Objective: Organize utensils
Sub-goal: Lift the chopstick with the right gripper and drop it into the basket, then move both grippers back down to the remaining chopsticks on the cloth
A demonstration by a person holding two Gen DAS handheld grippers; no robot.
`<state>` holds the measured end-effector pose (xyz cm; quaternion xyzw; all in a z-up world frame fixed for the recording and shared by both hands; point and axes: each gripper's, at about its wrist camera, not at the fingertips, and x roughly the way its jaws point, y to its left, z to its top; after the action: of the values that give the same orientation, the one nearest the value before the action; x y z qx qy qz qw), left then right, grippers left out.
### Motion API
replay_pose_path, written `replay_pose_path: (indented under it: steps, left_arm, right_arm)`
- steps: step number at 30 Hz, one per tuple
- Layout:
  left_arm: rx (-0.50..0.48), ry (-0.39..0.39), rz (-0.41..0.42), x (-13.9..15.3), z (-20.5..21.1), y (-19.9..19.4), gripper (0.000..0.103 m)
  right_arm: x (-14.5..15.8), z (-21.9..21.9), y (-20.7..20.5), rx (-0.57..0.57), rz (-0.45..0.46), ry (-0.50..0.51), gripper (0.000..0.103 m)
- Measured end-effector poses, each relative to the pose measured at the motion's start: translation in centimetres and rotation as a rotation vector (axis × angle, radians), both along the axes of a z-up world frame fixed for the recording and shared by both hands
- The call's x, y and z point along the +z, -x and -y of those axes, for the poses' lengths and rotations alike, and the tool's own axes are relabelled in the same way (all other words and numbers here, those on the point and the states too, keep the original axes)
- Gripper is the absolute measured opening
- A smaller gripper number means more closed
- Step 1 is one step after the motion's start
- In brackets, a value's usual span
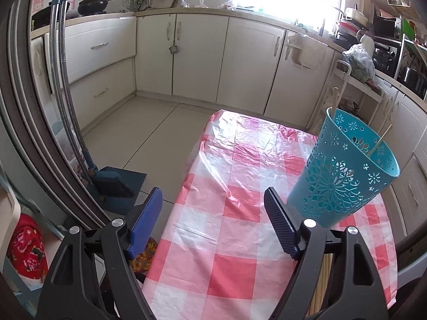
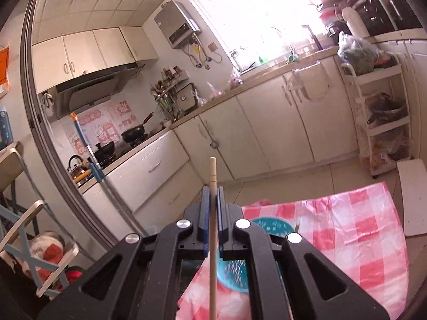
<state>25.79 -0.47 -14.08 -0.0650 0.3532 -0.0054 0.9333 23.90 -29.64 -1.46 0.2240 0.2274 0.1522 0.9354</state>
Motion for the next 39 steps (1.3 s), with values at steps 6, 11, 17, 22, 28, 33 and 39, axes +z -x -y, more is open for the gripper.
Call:
replay_pose_path:
  steps: [6,11,17,22,28,33,39]
  left_arm:
    - [-0.004,0.018,-0.001,-0.1,0.0,-0.2,0.077]
    - [-0.004,0.037,0.000,-0.1,-0.1,-0.5,0.079]
    - [-0.007,0.030,-0.005,-0.3,0.3,-0.8,0.081]
    - [0.002,0.009,0.001,-0.4,0.3,-0.6,0.082]
    - [0.023,0.008,-0.010,-0.7,-0.2,-0.5,0.082]
    - [0.034,0.007,-0.013,-0.9,-0.6,-0.3,0.083]
    - [0.030,0.005,-0.016,-1.1,-0.5,-0.1,0.083]
  right_arm:
    - [-2.2,-1.3,-4.9,-0.183,0.012,0.134,0.006]
    - [-4.9,-1.6,-6.5,-0.214,-0.045,0.235,0.006]
    - [-6.1,-1.7,-5.4,-0.189,-0.058,0.297,0.006]
    - [-6.5,-1.8,-4.5,-0.172,-0.079,0.319,0.006]
    - [-5.1,-0.6,-1.8,-0.189,-0.072,0.294,0.009]
    - [-4.1,-0.5,2.5,-0.185,-0.055,0.280,0.032]
    - [-6.8,-0.9,8.2,-0.152,-0.147,0.300,0.037]
